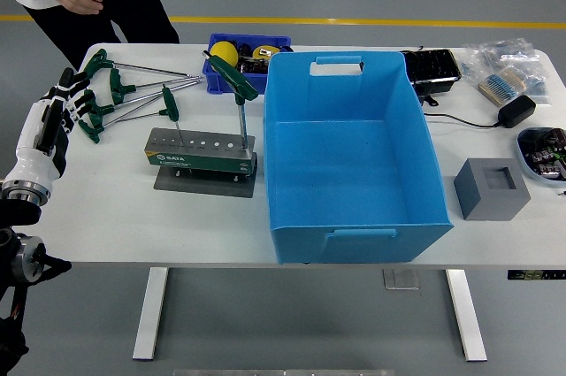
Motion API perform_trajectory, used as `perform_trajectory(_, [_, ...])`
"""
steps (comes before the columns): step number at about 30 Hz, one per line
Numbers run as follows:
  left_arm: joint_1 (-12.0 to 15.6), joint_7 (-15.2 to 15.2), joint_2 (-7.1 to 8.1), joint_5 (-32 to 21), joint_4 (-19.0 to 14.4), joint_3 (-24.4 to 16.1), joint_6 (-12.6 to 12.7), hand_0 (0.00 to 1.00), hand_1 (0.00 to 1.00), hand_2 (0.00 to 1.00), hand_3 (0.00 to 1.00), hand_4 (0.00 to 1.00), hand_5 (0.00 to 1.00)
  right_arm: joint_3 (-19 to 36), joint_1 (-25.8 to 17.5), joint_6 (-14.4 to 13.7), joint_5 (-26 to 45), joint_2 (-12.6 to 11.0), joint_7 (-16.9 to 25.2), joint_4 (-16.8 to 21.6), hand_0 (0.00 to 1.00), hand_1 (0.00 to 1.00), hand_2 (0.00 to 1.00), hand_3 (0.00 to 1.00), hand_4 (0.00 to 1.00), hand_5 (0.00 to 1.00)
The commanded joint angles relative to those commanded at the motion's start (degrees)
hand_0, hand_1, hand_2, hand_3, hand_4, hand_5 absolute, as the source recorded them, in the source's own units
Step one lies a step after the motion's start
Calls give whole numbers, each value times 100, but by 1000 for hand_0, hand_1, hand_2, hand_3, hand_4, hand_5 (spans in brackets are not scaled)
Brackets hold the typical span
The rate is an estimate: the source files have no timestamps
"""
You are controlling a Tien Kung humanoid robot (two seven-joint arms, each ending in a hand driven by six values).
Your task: Lift tool from toolbox,place it in box,lift tool from toolbox,place it in box
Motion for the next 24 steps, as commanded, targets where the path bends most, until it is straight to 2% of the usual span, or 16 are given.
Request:
perform_trajectory(3, [6,-4,-1,57,-13,8,-18,856,850,901,830,998,880,1,-1,-1,-2,0,0,-1,672,640,721,576,837,746])
perform_trajectory(4, [11,-13,-3,86,-20,9,-29,856,850,900,831,998,830,6,-1,-1,-12,0,-2,-1,672,640,721,576,838,745])
perform_trajectory(9, [33,-67,-3,295,-25,1,-74,856,850,900,831,998,830,34,-1,-5,-56,4,-15,-1,672,640,721,576,838,745])
perform_trajectory(10, [39,-81,-3,348,-26,-1,-79,854,851,902,831,998,718,36,-4,-5,-58,5,-16,-2,672,640,720,576,837,746])
perform_trajectory(15, [34,-200,-1,750,-58,-4,-99,854,851,902,831,998,718,28,-3,-6,-34,6,-12,-1,672,640,720,576,837,746])
perform_trajectory(16, [30,-230,-1,835,-70,-1,-91,841,847,903,841,998,626,31,-3,-6,-41,5,-14,-1,672,640,720,576,837,746])
perform_trajectory(21, [34,-395,25,1254,-185,71,9,841,847,903,841,998,626,17,-3,-8,-15,7,-6,-1,672,640,720,576,837,746])
perform_trajectory(22, [28,-438,58,1360,-223,115,35,843,848,916,855,998,548,21,-3,-8,-24,6,-8,-2,672,640,720,576,837,746])
perform_trajectory(24, [6,-510,133,1590,-291,207,67,843,848,916,855,998,548,35,-1,-7,-50,4,-15,-3,672,640,720,576,837,746])
